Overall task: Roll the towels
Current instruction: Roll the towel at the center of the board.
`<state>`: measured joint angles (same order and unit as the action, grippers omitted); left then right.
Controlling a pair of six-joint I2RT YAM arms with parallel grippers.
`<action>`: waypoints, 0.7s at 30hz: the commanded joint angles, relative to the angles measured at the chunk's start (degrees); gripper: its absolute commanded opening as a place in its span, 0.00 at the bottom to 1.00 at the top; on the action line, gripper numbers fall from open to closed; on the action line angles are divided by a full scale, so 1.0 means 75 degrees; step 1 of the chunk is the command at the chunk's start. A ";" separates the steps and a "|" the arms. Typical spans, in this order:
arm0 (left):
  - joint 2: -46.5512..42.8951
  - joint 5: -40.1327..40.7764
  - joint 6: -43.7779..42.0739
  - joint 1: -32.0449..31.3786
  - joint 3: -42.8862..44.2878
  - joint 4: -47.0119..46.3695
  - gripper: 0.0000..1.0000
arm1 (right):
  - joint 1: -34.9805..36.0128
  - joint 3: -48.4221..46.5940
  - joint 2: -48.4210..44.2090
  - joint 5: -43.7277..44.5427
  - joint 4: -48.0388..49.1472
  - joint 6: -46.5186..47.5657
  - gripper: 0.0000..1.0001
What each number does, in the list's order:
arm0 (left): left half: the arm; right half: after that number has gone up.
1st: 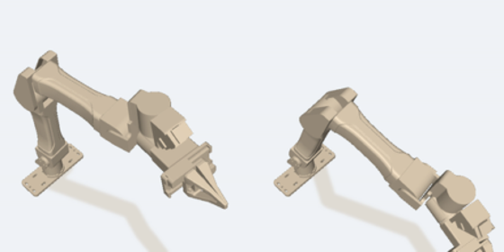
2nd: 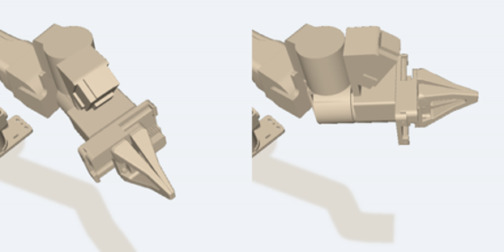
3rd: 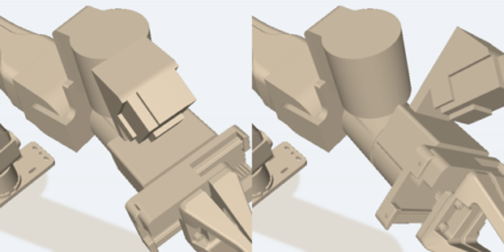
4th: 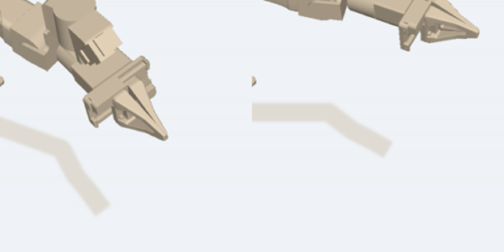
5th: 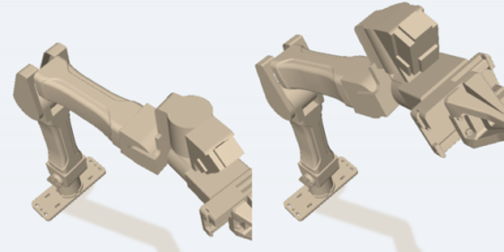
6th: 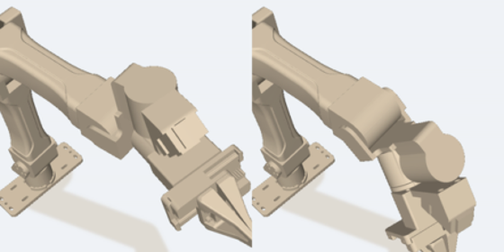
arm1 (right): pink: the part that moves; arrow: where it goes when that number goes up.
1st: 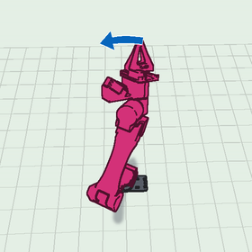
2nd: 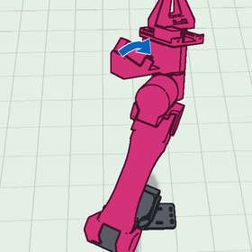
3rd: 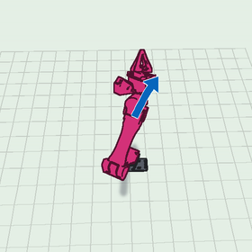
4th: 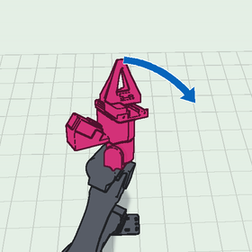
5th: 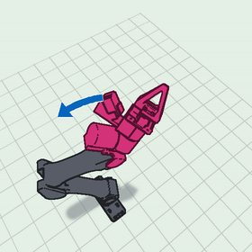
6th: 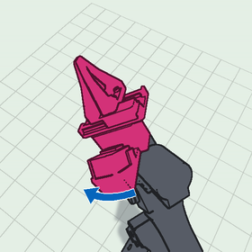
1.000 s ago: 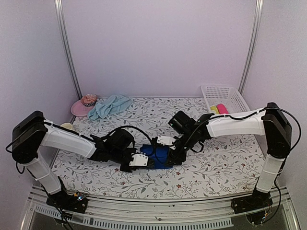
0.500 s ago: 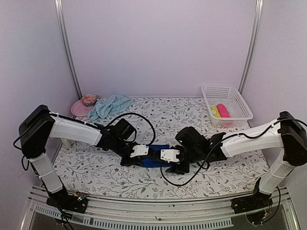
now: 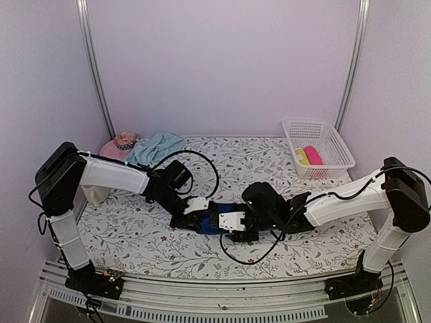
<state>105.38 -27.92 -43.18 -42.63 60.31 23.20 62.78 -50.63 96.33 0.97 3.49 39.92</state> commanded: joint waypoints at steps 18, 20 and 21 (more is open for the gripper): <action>0.0823 -0.0001 0.0050 0.0614 0.0635 0.1149 0.27 | 0.0095 -0.0924 0.1594 0.0999 -0.0291 0.0018 0.36; 0.0740 0.0042 0.0083 0.0656 0.0621 0.1068 0.32 | 0.0093 -0.1024 0.1695 0.1021 -0.0391 -0.0063 0.29; 0.0691 0.0070 0.0091 0.0682 0.0619 0.1021 0.39 | 0.0090 -0.1059 0.1727 0.1007 -0.0431 -0.0097 0.28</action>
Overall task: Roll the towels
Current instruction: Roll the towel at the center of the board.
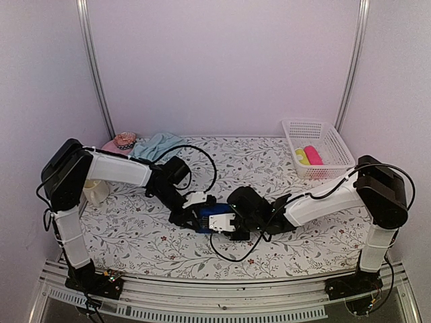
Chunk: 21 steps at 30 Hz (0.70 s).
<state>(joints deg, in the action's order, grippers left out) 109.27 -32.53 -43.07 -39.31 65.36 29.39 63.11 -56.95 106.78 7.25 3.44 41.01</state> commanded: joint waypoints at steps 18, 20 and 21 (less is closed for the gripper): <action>-0.3117 0.2370 0.0184 0.0469 -0.3314 -0.4603 0.91 | -0.0403 -0.2223 0.1172 -0.2370 -0.3044 -0.2386 0.27; -0.3376 0.2383 0.0037 0.0473 -0.3724 -0.5059 0.91 | -0.0450 -0.2496 0.1248 -0.2784 -0.3271 -0.2651 0.28; -0.3489 0.2355 -0.0061 0.0472 -0.3913 -0.5258 0.90 | -0.0486 -0.2643 0.1298 -0.2963 -0.3408 -0.2746 0.28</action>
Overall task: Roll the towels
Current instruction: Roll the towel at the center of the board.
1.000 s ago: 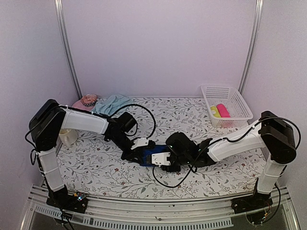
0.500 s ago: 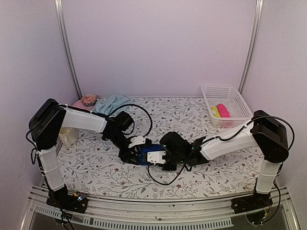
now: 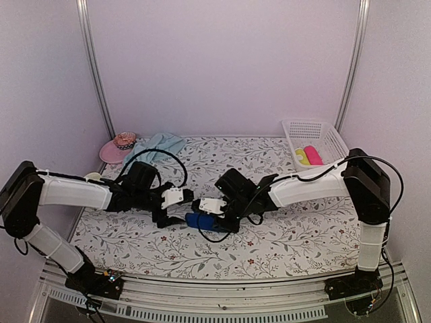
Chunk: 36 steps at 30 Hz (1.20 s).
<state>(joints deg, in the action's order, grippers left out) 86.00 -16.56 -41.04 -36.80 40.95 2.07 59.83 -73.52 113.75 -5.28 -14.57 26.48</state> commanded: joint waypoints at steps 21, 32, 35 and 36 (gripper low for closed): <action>-0.0434 0.0885 -0.2206 -0.0953 -0.2319 -0.4094 0.79 | -0.1090 -0.1366 0.1011 -0.2962 -0.2018 -0.2371 0.28; 0.0412 0.1134 -0.2629 -0.1386 -0.1929 -0.4350 0.72 | -0.1394 -0.1323 0.1121 -0.3366 -0.2042 -0.2327 0.28; 0.0545 0.1186 -0.2739 -0.1467 -0.1984 -0.4517 0.71 | -0.1440 -0.1339 0.1190 -0.3484 -0.2042 -0.2290 0.28; 0.0581 0.1223 -0.2749 -0.1479 -0.2000 -0.4589 0.71 | -0.1456 -0.1351 0.1206 -0.3516 -0.2042 -0.2271 0.28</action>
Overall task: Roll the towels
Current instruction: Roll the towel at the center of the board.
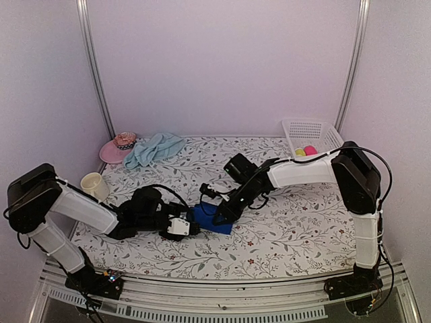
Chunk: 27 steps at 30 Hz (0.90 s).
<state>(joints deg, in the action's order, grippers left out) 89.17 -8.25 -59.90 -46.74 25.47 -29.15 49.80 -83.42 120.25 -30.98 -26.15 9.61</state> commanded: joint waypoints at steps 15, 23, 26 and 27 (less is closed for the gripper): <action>0.0505 0.0316 -0.0716 -0.0458 -0.0129 -0.1352 0.70 | -0.0314 -0.0208 0.0554 -0.0305 -0.0578 0.0050 0.30; 0.0196 -0.0243 -0.0550 -0.0483 -0.0096 -0.1055 0.69 | -0.0377 -0.0306 0.0619 -0.0276 -0.0685 0.0078 0.31; 0.0387 -0.0082 -0.0603 -0.0490 0.0030 -0.0978 0.66 | -0.0376 -0.0310 0.0615 -0.0286 -0.0688 0.0084 0.32; 0.0481 0.0009 -0.0596 -0.0494 0.0095 -0.0974 0.64 | -0.0379 -0.0310 0.0616 -0.0293 -0.0696 0.0090 0.32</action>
<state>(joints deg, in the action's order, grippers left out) 91.72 -8.32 -64.47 -49.63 24.29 -37.17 47.77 -85.69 122.65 -35.00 -28.12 9.87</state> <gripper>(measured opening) 0.669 0.316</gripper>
